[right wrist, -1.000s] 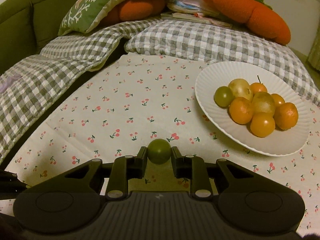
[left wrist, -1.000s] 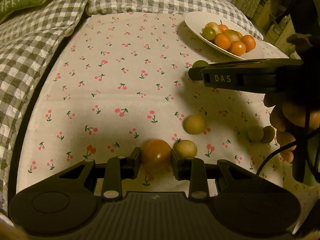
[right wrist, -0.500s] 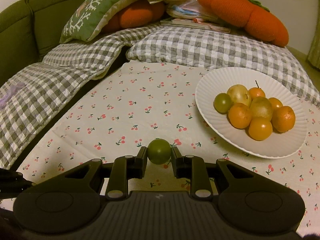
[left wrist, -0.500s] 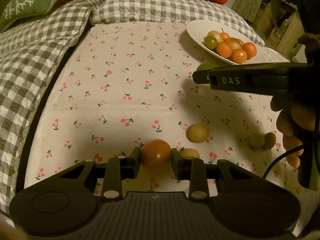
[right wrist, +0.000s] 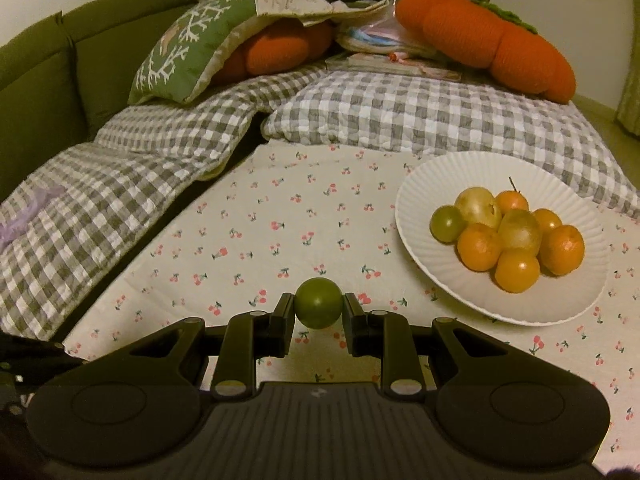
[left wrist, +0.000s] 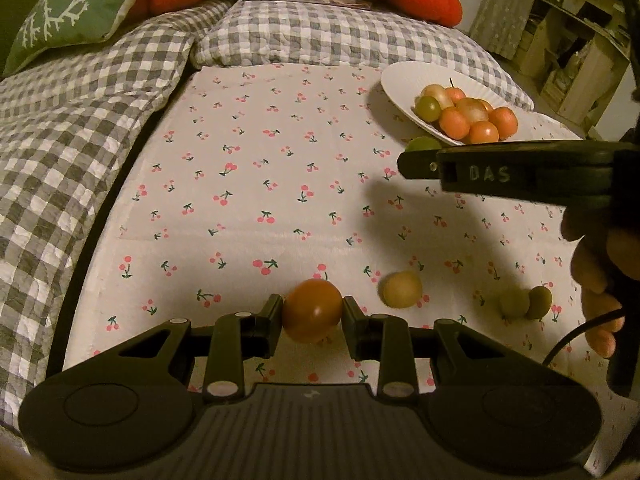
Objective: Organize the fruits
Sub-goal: 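Lift both held fruits and carry them toward the white plate, then lower the brown-orange fruit and green fruit onto the plate and open both tools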
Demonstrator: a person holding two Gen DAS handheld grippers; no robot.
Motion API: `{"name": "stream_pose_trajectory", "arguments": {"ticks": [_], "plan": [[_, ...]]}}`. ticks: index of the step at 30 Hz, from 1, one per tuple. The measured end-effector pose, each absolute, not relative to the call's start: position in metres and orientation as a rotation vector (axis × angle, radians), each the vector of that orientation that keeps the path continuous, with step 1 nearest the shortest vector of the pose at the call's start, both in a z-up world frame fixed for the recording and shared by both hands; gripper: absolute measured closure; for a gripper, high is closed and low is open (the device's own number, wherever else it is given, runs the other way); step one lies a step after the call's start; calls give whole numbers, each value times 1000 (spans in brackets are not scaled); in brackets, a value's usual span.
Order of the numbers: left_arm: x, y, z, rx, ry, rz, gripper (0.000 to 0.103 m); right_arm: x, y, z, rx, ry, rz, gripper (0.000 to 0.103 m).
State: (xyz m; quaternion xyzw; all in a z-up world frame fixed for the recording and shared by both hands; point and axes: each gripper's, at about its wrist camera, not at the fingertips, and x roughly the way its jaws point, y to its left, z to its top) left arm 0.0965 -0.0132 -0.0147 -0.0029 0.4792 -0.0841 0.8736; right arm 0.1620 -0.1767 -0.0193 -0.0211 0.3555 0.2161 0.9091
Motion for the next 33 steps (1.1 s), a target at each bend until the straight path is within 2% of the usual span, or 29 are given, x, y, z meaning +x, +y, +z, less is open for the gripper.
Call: {"name": "stream_pose_trajectory", "arguments": {"ticks": [25, 33], "plan": [[109, -46, 25, -48, 898, -193, 85, 171, -230, 23, 133, 671, 412, 80], [131, -58, 49, -69, 815, -179, 85, 185, -288, 46, 299, 633, 363, 80]]}}
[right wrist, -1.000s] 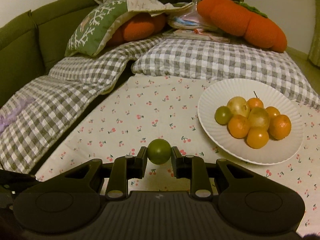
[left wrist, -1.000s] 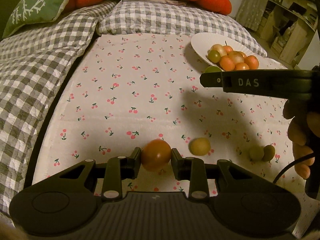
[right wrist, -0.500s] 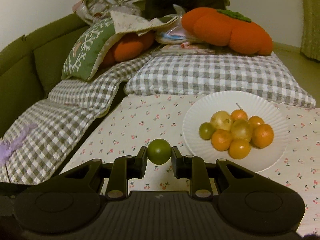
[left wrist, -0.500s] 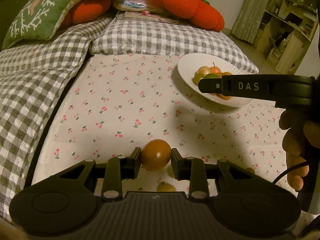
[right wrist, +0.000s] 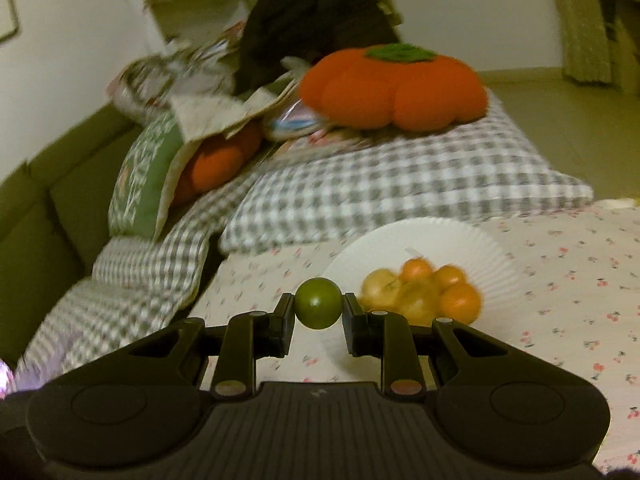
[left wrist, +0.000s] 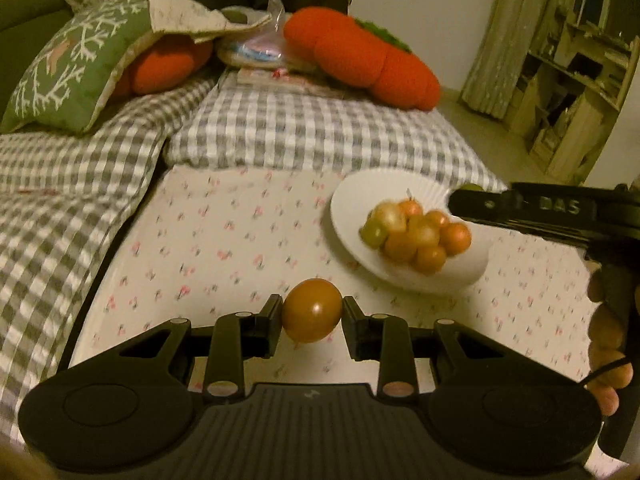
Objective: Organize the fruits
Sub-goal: 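Lower the brown-orange fruit and green fruit onto the plate and open both tools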
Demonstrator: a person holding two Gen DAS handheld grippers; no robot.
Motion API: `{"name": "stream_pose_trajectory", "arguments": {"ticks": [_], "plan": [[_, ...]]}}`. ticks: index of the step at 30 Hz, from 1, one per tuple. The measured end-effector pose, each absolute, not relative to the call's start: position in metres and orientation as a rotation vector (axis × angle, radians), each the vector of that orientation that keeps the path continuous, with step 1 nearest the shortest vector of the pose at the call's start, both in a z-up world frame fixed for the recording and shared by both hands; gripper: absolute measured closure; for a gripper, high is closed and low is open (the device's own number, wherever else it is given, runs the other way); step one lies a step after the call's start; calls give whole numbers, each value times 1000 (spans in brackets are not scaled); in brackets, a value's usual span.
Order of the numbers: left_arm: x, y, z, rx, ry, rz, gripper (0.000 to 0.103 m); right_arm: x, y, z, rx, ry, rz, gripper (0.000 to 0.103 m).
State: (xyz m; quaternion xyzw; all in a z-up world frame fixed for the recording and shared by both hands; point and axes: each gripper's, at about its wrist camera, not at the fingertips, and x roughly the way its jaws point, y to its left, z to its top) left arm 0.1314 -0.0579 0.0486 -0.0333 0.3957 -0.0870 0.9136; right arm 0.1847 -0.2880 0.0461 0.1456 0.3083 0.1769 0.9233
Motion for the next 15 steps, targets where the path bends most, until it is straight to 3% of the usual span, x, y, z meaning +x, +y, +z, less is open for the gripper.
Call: {"name": "stream_pose_trajectory", "arguments": {"ticks": [15], "plan": [[183, -91, 37, -128, 851, -240, 85, 206, -347, 36, 510, 686, 291, 80]]}}
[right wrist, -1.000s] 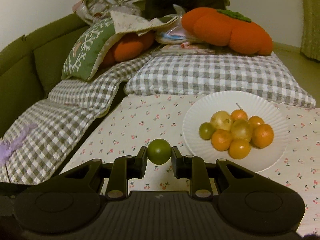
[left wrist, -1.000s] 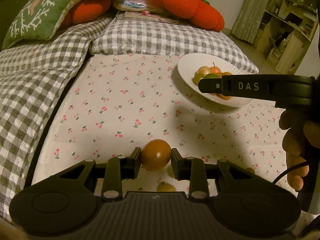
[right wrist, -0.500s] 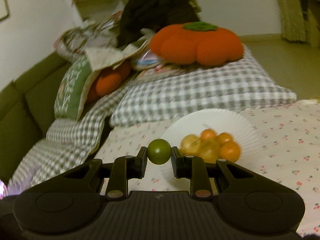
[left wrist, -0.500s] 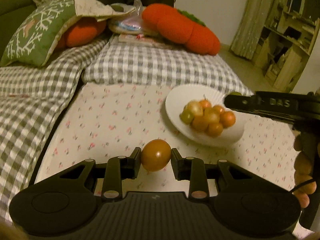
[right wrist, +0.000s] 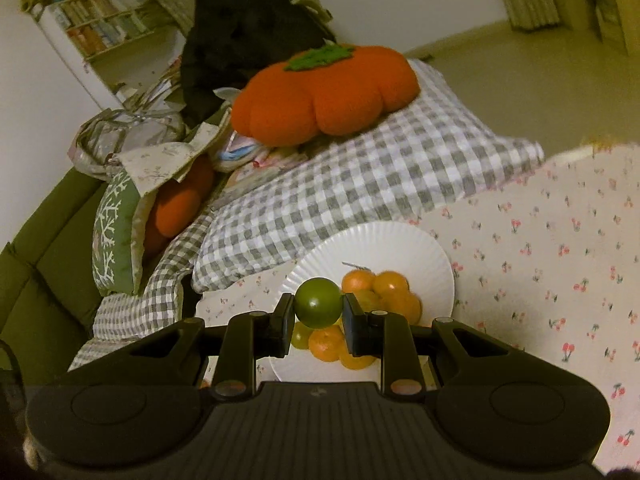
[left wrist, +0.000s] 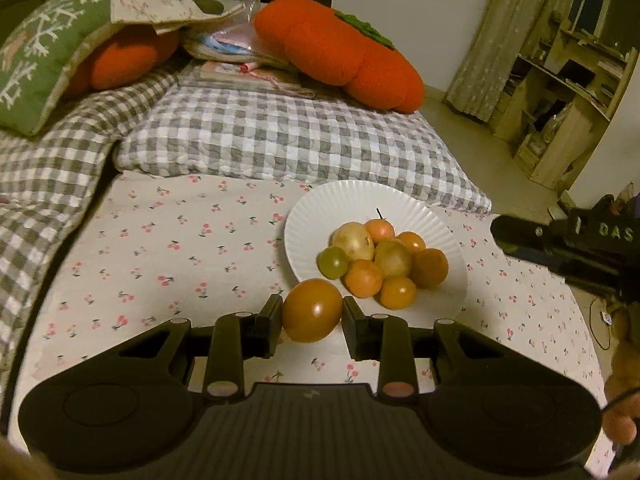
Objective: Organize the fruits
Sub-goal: 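Lower the brown-orange fruit and green fruit onto the plate and open both tools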
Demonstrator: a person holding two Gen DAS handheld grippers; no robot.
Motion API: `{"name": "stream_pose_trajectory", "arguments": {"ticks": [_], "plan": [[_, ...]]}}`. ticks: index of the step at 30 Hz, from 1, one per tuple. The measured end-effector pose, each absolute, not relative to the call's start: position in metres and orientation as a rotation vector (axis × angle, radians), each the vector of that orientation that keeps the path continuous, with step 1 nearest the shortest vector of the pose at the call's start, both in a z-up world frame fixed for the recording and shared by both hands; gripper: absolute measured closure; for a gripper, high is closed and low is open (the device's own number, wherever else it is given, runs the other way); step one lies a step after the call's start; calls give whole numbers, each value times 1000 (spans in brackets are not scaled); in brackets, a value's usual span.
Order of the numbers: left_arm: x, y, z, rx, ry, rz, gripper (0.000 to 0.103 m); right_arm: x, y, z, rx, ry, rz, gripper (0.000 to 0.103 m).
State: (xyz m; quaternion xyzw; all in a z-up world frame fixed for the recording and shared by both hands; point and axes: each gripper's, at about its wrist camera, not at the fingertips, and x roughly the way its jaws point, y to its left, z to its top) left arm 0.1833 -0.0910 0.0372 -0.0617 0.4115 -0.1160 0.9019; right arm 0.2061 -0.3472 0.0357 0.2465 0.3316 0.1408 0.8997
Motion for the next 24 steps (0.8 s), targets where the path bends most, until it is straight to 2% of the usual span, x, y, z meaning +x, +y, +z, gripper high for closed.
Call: {"name": "stream_pose_trajectory", "arguments": {"ticks": [24], "plan": [[233, -140, -9, -113, 893, -275, 85, 227, -346, -8, 455, 880, 182, 80]]}}
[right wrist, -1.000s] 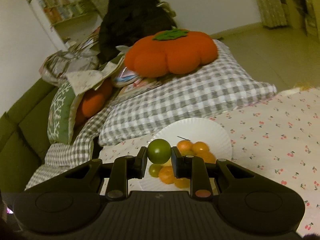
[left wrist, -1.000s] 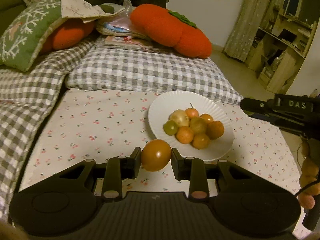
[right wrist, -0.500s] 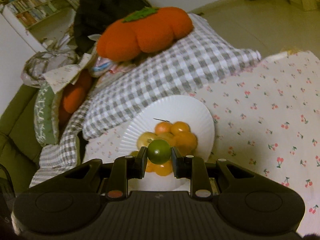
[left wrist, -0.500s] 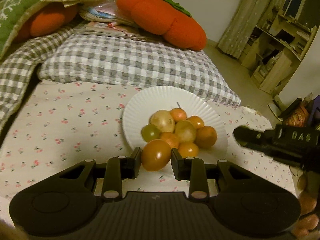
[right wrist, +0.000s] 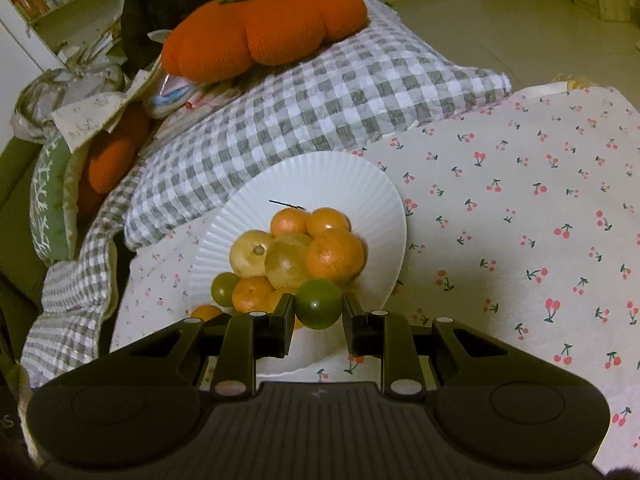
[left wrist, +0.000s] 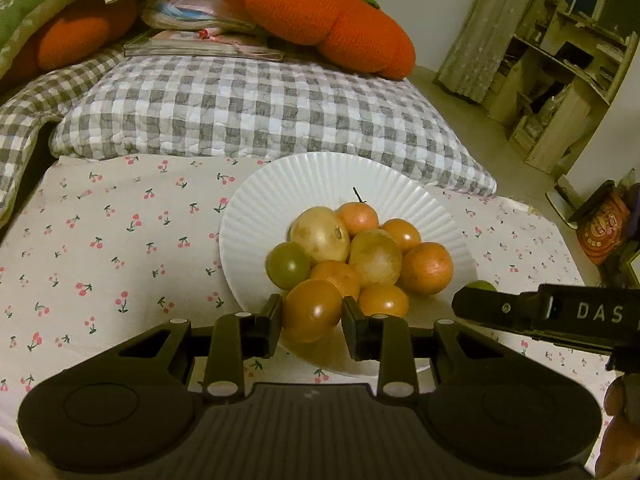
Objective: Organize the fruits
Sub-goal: 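Lower the brown-orange fruit and green fruit onto the plate and open both tools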
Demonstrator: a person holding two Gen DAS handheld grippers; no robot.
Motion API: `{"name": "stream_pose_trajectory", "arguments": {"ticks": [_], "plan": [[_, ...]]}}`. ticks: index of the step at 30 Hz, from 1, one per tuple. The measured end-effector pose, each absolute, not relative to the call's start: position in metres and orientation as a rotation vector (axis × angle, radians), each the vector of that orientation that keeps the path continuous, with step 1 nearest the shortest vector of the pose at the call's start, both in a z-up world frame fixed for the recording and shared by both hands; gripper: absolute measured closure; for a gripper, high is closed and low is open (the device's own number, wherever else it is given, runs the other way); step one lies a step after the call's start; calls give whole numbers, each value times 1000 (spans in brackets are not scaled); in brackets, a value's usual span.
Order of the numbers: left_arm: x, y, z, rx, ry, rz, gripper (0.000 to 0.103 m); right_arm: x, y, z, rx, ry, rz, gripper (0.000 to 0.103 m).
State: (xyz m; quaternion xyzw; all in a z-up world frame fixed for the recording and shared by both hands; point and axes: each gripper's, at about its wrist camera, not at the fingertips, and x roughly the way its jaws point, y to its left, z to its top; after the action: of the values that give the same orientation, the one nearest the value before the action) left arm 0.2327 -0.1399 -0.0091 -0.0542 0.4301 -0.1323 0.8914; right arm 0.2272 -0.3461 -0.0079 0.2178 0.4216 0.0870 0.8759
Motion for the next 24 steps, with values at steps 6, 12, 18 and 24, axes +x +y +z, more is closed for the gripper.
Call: {"name": "stream_pose_trajectory", "arguments": {"ticks": [6, 12, 18, 24], "plan": [[234, -143, -15, -90, 894, -280, 85, 231, -342, -16, 421, 906, 162, 80], [235, -143, -15, -79, 886, -287, 84, 231, -337, -17, 399, 908, 166, 80], [234, -141, -11, -87, 872, -296, 81, 231, -341, -15, 416, 897, 158, 78], [233, -133, -5, -132, 865, -295, 80, 231, -343, -10, 427, 881, 167, 78]]}}
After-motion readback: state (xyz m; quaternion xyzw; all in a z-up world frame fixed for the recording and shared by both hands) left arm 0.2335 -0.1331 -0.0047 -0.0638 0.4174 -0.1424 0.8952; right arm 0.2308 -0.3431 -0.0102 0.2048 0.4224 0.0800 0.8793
